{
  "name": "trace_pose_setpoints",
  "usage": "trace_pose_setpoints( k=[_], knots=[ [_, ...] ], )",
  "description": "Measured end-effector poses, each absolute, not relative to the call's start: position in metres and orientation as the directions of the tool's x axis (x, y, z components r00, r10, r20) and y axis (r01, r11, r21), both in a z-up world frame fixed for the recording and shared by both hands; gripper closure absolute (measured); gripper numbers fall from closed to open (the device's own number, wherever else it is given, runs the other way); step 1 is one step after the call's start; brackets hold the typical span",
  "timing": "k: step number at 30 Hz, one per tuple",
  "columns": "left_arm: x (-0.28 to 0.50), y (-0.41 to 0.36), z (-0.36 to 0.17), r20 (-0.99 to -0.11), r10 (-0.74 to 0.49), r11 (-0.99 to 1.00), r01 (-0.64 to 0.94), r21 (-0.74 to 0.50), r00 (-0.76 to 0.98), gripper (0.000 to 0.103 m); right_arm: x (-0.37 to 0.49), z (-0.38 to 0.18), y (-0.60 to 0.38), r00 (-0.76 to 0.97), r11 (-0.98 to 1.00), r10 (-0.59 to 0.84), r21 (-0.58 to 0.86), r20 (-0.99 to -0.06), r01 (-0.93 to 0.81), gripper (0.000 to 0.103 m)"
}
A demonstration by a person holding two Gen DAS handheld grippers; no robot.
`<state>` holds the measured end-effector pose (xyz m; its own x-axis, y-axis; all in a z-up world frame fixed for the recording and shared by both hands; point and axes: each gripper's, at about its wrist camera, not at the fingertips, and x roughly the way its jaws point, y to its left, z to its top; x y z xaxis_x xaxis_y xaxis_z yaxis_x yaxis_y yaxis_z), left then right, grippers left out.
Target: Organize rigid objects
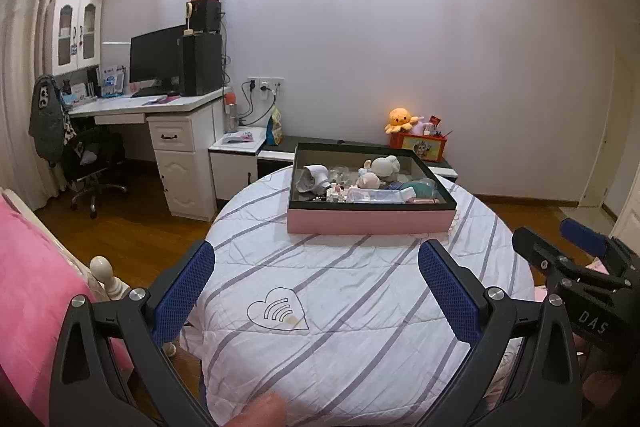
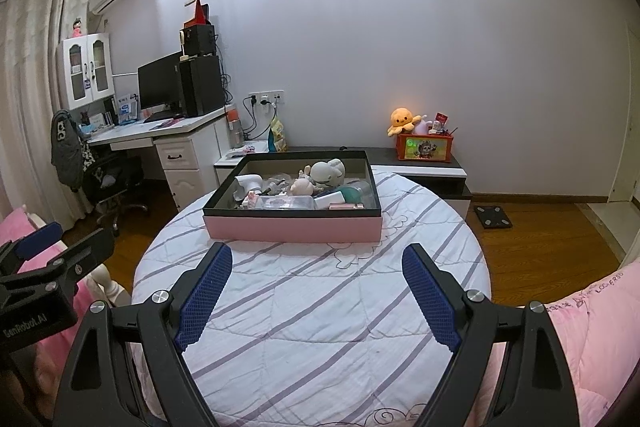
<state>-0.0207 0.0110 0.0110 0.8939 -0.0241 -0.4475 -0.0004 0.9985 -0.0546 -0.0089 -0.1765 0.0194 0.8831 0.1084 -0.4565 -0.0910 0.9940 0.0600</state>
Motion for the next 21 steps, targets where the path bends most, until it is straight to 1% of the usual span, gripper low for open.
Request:
trace_pose_setpoints(
  k=[6, 21],
  knots=[
    [-0.0236, 0.0064, 0.0123, -0.435, -0.012, 1.0, 0.002, -0.023, 0.9, 0.0, -0.0089, 0.0191, -0.1768, 0.883, 0.994, 0.107, 0.06, -0.457, -0.09, 0.014],
    [-0.0287, 0.006, 0.0164, -0.408, -0.037, 0.999, 0.021, -0.043, 0.912, 0.0, -0.0087, 0.0183, -0.1778, 0.88, 0.994, 0.11, 0.062, -0.461, -0.092, 0.014]
  ],
)
